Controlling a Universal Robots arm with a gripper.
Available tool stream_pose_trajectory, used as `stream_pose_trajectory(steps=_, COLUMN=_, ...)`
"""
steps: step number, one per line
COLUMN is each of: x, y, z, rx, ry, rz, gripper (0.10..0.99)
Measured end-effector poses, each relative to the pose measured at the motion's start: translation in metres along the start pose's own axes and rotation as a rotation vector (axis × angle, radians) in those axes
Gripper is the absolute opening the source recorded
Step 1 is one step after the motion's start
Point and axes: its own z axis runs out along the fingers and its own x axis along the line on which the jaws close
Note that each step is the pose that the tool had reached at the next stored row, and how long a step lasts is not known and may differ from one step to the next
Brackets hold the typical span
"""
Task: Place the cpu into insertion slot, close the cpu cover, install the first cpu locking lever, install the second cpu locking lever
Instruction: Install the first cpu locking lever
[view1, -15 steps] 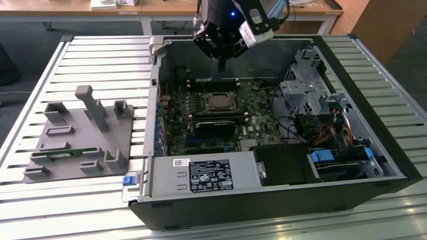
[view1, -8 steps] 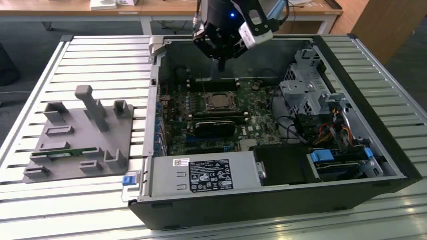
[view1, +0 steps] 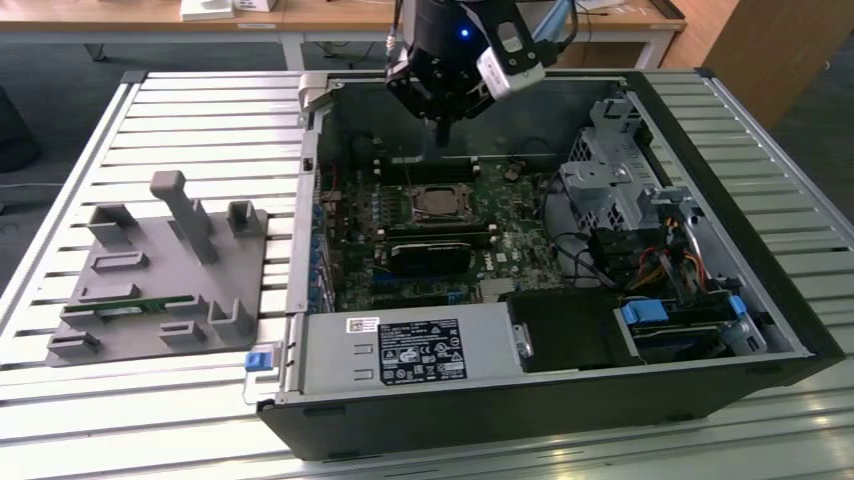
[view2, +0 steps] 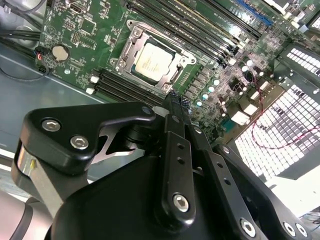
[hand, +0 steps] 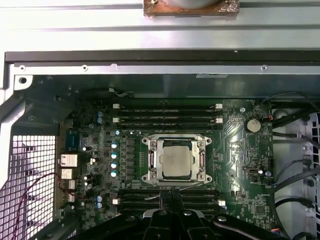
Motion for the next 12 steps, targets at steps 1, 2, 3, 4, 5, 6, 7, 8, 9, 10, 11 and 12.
stream_pose_trajectory(steps=1, x=0.0, y=0.0, z=0.0004, rx=0.0, ry=0.0, rz=0.0, gripper=0.106)
stream_pose_trajectory(steps=2, x=0.0001, y=-0.0001, z=0.0008, rx=0.0, ry=0.0, rz=0.0, gripper=0.106)
stream_pose_trajectory(steps=3, x=0.0001, y=-0.0001, z=0.0012, rx=0.0, ry=0.0, rz=0.0, gripper=0.106)
stream_pose_trajectory(steps=4, x=0.0, y=-0.0001, z=0.0017, rx=0.0, ry=0.0, rz=0.0, gripper=0.106)
stream_pose_trajectory(steps=5, x=0.0, y=-0.0002, z=0.0021, rx=0.0, ry=0.0, rz=0.0, gripper=0.106)
stream_pose_trajectory(steps=6, x=0.0001, y=-0.0002, z=0.0025, rx=0.0, ry=0.0, rz=0.0, gripper=0.106)
stream_pose_trajectory(steps=7, x=0.0001, y=-0.0003, z=0.0028, rx=0.0, ry=0.0, rz=0.0, gripper=0.106)
stream_pose_trajectory(steps=8, x=0.0002, y=-0.0003, z=0.0033, rx=0.0, ry=0.0, rz=0.0, gripper=0.106)
stream_pose_trajectory(steps=9, x=0.0006, y=-0.0003, z=0.0037, rx=0.0, ry=0.0, rz=0.0, gripper=0.106)
stream_pose_trajectory(steps=10, x=0.0011, y=-0.0004, z=0.0042, rx=0.0, ry=0.0, rz=0.0, gripper=0.106)
stream_pose_trajectory(steps=11, x=0.0021, y=-0.0005, z=0.0048, rx=0.0, ry=-0.0002, rz=0.0, gripper=0.106)
stream_pose_trajectory(steps=12, x=0.003, y=-0.0006, z=0.0056, rx=0.0, ry=-0.0004, rz=0.0, gripper=0.106)
